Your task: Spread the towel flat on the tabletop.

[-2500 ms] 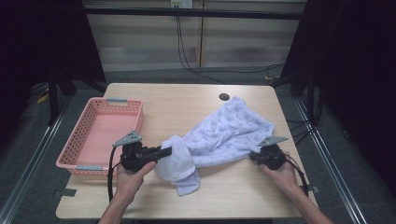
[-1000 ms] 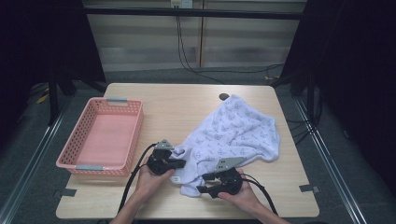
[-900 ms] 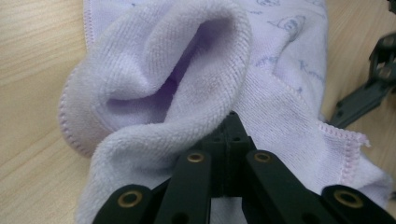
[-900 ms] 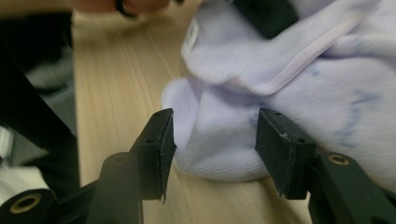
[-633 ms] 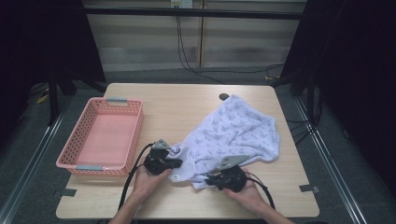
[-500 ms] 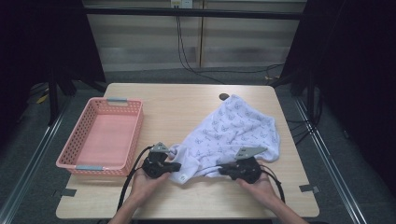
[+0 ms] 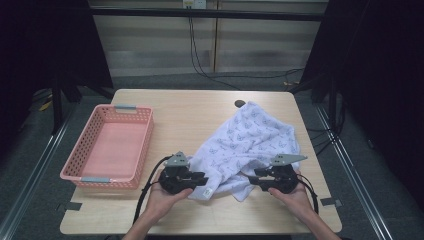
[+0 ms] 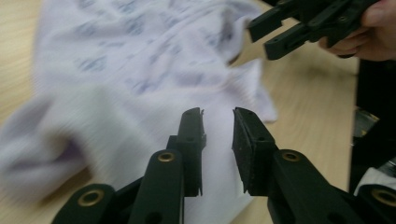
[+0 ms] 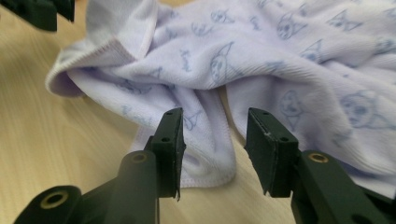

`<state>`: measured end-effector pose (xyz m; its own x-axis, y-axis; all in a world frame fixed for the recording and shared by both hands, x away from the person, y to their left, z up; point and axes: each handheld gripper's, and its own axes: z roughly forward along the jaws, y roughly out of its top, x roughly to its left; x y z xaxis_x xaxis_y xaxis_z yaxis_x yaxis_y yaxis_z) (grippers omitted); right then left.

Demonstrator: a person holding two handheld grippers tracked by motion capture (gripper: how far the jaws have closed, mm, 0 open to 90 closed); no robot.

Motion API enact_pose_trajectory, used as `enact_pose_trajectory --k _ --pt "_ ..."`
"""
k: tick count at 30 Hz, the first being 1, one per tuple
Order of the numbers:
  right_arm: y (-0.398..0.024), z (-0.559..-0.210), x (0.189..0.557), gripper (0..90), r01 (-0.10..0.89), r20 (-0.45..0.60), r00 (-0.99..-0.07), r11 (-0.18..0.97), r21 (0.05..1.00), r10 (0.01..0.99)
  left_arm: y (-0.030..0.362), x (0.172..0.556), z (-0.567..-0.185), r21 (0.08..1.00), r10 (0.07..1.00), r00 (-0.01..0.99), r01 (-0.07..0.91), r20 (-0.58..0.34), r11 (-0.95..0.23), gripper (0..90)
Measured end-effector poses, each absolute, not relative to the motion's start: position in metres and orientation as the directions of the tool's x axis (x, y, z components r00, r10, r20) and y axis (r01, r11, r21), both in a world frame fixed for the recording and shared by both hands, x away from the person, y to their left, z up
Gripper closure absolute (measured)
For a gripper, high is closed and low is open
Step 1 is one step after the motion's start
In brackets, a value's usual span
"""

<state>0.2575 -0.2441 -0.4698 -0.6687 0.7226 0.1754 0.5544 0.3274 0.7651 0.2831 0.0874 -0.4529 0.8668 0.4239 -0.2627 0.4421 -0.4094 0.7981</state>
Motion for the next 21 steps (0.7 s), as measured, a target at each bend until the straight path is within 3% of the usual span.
enact_pose_trajectory --k 5,8,10,12,14,21 --pt "-0.247 -0.473 0.24 62.6 0.56 0.239 -0.705 0.317 0.766 0.668 0.054 0.29 -0.457 0.791 0.391 0.877 0.441 -0.28 -0.423 58.7" --pt "-0.235 -0.486 0.24 59.9 0.568 0.254 -0.737 0.37 0.735 0.627 0.039 0.295 -0.463 0.774 0.404 0.886 0.416 -0.227 -0.478 54.7" --pt "-0.227 -0.491 0.244 57.3 0.567 0.253 -0.748 0.393 0.723 0.614 0.035 0.3 -0.469 0.759 0.418 0.882 0.423 -0.219 -0.495 59.6" --pt "-0.218 -0.495 0.25 55.5 0.559 0.249 -0.762 0.413 0.719 0.598 0.038 0.303 -0.473 0.757 0.426 0.878 0.428 -0.219 -0.494 77.4" --pt "-0.213 -0.497 0.253 53.1 0.551 0.233 -0.767 0.429 0.716 0.597 0.044 0.305 -0.473 0.761 0.431 0.87 0.444 -0.24 -0.473 85.6" --pt "-0.208 -0.502 0.247 51.0 0.512 0.18 -0.794 0.478 0.714 0.581 0.077 0.31 -0.454 0.819 0.464 0.838 0.465 -0.286 -0.336 87.8"
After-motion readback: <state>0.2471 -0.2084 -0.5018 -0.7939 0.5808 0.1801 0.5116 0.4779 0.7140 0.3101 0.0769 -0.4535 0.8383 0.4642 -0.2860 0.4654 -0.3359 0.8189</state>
